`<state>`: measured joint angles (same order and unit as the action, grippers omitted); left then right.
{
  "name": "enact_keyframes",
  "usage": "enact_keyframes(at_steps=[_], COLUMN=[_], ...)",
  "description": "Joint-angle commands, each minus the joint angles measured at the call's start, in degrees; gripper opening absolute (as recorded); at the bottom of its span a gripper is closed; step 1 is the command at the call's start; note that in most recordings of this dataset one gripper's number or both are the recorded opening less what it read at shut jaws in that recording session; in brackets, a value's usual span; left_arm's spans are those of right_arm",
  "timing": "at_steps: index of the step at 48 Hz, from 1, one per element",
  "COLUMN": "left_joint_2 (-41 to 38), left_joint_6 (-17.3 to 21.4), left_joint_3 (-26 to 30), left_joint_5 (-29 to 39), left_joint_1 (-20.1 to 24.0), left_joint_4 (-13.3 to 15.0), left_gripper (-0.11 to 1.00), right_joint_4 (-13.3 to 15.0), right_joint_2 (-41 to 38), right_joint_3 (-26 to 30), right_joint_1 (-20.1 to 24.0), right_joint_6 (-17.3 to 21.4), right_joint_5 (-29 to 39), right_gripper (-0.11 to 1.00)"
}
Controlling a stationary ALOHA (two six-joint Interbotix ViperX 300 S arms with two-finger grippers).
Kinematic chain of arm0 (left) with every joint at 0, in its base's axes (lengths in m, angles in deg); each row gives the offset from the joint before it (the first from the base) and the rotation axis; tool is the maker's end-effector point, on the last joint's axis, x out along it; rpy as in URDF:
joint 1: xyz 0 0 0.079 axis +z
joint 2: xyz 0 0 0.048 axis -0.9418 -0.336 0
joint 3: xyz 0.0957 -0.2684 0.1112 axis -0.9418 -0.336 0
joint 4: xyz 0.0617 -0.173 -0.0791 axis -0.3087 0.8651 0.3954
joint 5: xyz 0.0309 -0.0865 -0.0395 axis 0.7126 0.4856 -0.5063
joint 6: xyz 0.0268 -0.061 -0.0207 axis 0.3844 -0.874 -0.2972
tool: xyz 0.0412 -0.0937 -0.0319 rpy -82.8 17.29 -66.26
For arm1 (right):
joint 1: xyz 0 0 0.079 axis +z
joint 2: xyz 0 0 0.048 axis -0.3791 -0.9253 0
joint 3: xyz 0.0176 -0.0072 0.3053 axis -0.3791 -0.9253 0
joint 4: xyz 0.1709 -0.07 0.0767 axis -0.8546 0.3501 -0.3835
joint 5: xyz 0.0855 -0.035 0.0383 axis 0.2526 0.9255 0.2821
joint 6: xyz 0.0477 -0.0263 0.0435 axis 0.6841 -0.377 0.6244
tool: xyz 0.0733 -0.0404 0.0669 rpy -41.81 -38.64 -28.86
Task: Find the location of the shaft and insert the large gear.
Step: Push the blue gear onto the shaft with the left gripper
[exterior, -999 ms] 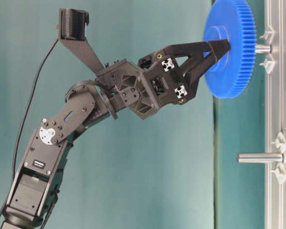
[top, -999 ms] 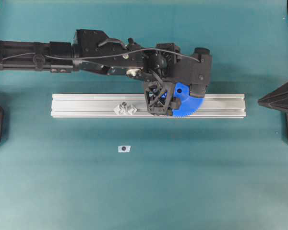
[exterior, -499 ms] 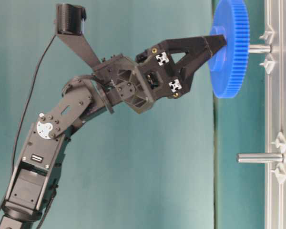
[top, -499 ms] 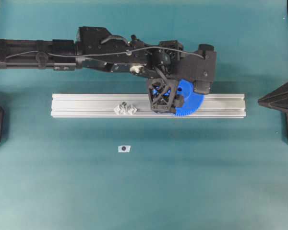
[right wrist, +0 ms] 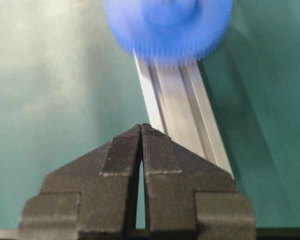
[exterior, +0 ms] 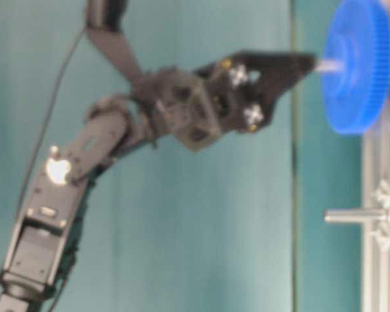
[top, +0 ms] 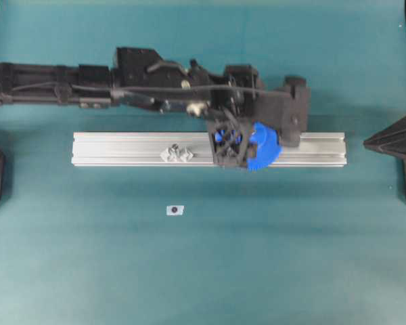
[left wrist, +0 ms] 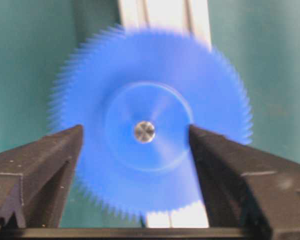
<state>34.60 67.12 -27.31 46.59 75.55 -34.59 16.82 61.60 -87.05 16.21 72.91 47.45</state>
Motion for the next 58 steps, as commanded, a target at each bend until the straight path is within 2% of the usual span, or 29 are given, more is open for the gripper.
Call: enact_keyframes(at_steps=[1,16,25,35,48,58], left_joint_2=[1.49,4.04,6.06,11.34,20.30,25.58], left_joint_6=[0.00,-0.79,-4.31,-7.47,-12.39,-15.29], left_joint_3=[1.41,1.32,-0.53,-5.71,-15.64,-22.15], left_joint_5=[-0.26,-1.58,-5.80,-8.00,-17.49,-18.46], left_joint_1=[0.00,1.85,1.93,2.29,2.29,2.11], left_joint_4=[-0.09,-0.09,-0.09,-0.09,-0.18,-0.18], left_gripper=[0.82,0.82,0.83,0.83,0.83,0.83], right_joint_4=[0.00,0.00,0.00,0.00,0.00,0.00], right_joint_2=[-0.35,-0.35,-0.35,-0.26,-0.26,0.97], right_joint_3=[0.44,0.53,0.44,0.62,0.70,0.62], right_joint_1=[-0.18,-0.18,-0.18,-0.18,-0.18,-0.18], right_joint_6=[0.53,0.53,0.53,0.44,0.53,0.53], right_joint_5=[-0.44,-0.44,-0.35,-0.44,-0.35,-0.09], right_gripper=[0.06,0.06,0.06,0.06,0.06,0.06])
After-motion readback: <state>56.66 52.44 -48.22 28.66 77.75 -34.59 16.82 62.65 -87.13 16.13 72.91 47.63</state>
